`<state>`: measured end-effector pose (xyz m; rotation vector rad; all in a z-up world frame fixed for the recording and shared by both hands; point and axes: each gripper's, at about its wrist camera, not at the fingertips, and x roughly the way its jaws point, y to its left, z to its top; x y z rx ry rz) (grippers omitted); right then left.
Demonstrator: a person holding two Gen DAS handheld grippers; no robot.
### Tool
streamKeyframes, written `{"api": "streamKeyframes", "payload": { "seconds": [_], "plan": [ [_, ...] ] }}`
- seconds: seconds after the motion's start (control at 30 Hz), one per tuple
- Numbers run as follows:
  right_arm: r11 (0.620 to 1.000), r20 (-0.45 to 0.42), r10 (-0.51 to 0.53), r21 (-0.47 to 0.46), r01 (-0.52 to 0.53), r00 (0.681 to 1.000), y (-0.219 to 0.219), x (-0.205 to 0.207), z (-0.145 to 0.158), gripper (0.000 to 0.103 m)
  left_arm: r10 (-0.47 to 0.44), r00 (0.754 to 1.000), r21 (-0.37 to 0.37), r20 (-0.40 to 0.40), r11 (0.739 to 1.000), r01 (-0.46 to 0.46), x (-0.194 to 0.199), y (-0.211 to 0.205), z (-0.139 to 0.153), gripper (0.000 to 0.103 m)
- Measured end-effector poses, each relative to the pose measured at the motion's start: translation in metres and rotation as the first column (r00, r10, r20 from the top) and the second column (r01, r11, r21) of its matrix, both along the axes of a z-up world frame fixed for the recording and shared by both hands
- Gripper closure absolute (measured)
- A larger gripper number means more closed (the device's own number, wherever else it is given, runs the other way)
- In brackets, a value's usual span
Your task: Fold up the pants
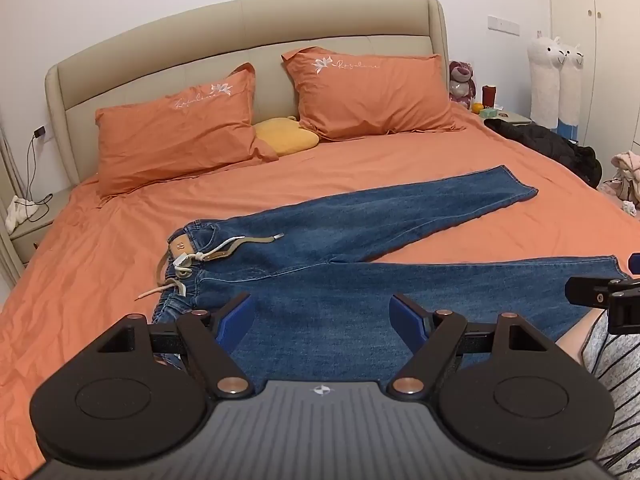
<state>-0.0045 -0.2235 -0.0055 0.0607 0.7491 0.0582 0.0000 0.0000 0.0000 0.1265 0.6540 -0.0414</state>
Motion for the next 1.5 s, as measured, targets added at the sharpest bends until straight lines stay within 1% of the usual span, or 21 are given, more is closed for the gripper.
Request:
{"api": "streamKeyframes", "payload": {
  "seconds": [0.13, 0.27, 0.3, 0.33, 0.53, 0.6, 1.1, 1.5],
  "plan": [
    [1.000, -0.002, 0.004, -0.002, -0.004, 1.000, 0.001, 0.000, 0.000, 0.005, 0.003, 1.000, -0.005, -0.004, 1.000, -0.003, 0.000, 0.001, 0.000, 0.013],
    [1.000, -0.006, 0.007, 0.000, -0.007, 1.000, 0.000, 0.000, 0.001, 0.005, 0.006, 1.000, -0.010, -0.006, 1.000, -0.006, -0.004, 0.013, -0.003, 0.013],
    [1.000, -0.006, 0.007, 0.000, -0.007, 1.000, -0.001, 0.000, 0.001, 0.005, 0.005, 1.000, -0.002, -0.014, 1.000, -0.005, 0.000, 0.009, -0.004, 0.013],
    [1.000, -0.006, 0.010, -0.003, -0.010, 1.000, 0.006, 0.000, 0.000, 0.005, 0.006, 1.000, -0.001, -0.013, 1.000, -0.006, 0.000, 0.010, -0.005, 0.013],
    [1.000, -0.006, 0.016, -0.009, -0.016, 1.000, 0.002, -0.001, 0.001, 0.005, 0.007, 1.000, -0.006, -0.019, 1.000, -0.007, -0.001, 0.017, -0.009, 0.013],
    [1.000, -0.005, 0.018, -0.009, -0.018, 1.000, 0.002, 0.000, 0.001, 0.005, 0.007, 1.000, 0.010, -0.027, 1.000, -0.007, -0.001, 0.009, -0.006, 0.013],
    [0.999, -0.001, 0.045, -0.006, -0.045, 0.999, 0.015, 0.000, 0.004, 0.005, 0.005, 1.000, 0.009, -0.029, 1.000, -0.005, -0.001, 0.006, -0.007, 0.013],
    [0.997, -0.012, 0.072, -0.009, -0.072, 0.997, 0.026, 0.002, -0.001, 0.005, -0.023, 0.999, 0.029, -0.031, 0.999, 0.024, -0.006, -0.008, -0.009, 0.013]
  ]
}}
